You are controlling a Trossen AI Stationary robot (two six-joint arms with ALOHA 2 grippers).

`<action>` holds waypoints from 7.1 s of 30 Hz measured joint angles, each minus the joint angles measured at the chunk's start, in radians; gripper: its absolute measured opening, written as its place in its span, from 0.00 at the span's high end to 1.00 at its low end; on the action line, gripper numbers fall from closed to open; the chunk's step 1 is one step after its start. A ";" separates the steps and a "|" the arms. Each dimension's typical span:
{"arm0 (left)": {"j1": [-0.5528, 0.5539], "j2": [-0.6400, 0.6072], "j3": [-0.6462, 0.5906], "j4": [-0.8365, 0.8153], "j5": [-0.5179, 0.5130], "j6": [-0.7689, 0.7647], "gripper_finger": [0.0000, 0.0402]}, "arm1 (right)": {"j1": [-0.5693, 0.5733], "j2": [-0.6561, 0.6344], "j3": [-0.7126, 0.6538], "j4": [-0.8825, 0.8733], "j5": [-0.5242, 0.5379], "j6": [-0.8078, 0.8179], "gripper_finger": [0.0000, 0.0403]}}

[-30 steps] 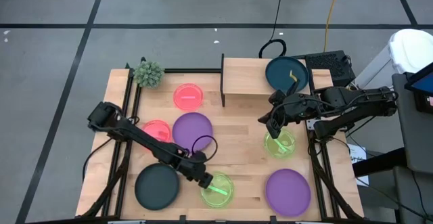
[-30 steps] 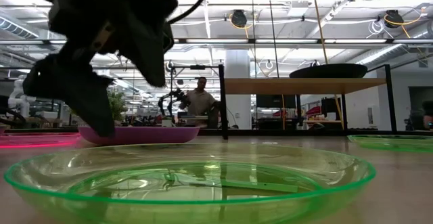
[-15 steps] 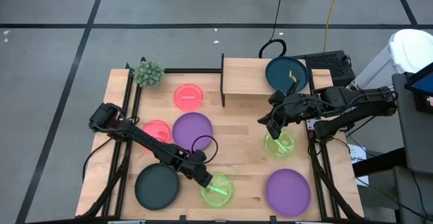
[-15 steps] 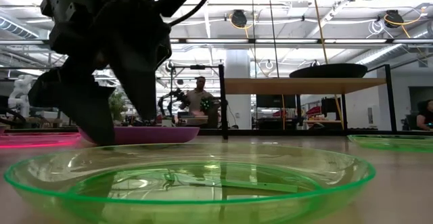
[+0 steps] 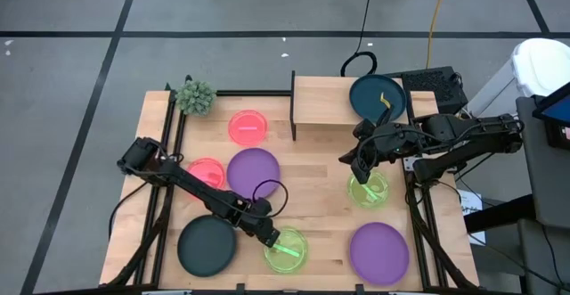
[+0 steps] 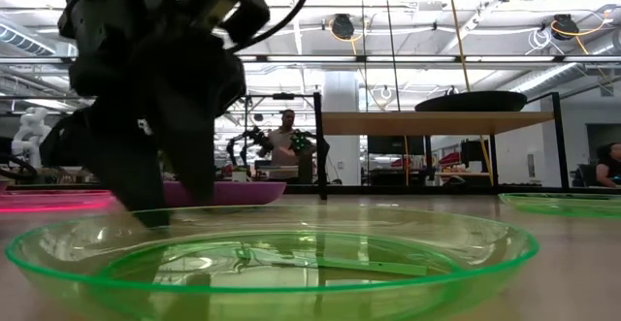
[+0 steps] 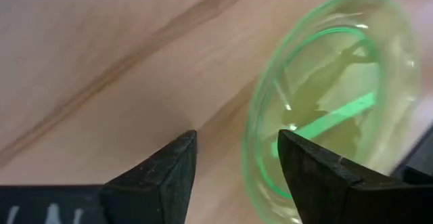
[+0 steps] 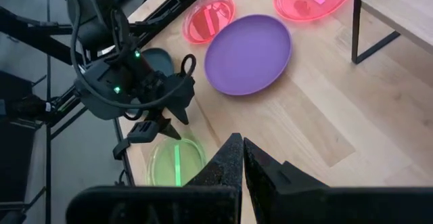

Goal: Place and stack plates onto a shelf
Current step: Put the left green plate on the shelf, then adjust the shelf

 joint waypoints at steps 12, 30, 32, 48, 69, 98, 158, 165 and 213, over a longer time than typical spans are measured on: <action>0.000 0.044 0.001 0.108 0.028 -0.038 0.59 | 0.000 0.000 0.000 0.000 0.002 -0.005 1.00; 0.008 0.049 0.000 0.128 -0.002 -0.036 0.87 | 0.000 0.000 0.000 -0.001 0.006 -0.005 1.00; 0.008 0.049 0.000 0.128 -0.003 -0.033 0.90 | 0.000 0.000 0.000 -0.001 0.006 -0.005 1.00; 0.031 0.016 -0.001 0.155 -0.039 -0.021 0.99 | 0.000 0.000 0.000 -0.001 0.007 -0.004 1.00; 0.189 -0.211 0.000 0.138 -0.179 0.155 0.99 | 0.000 0.000 0.000 -0.002 0.020 0.006 1.00; 0.653 -0.437 0.035 0.127 -0.001 0.647 0.99 | 0.000 -0.016 0.000 -0.043 0.015 0.192 1.00; 0.934 -0.020 0.462 0.094 -0.104 0.999 0.99 | 0.000 -0.015 -0.196 -0.052 -0.002 0.354 1.00; 0.937 -0.017 0.463 0.090 -0.112 0.995 0.99 | 0.000 -0.015 -0.196 -0.041 -0.002 0.371 1.00; 0.943 0.021 0.461 0.077 -0.041 0.812 0.84 | 0.000 -0.015 -0.197 -0.039 0.006 0.363 1.00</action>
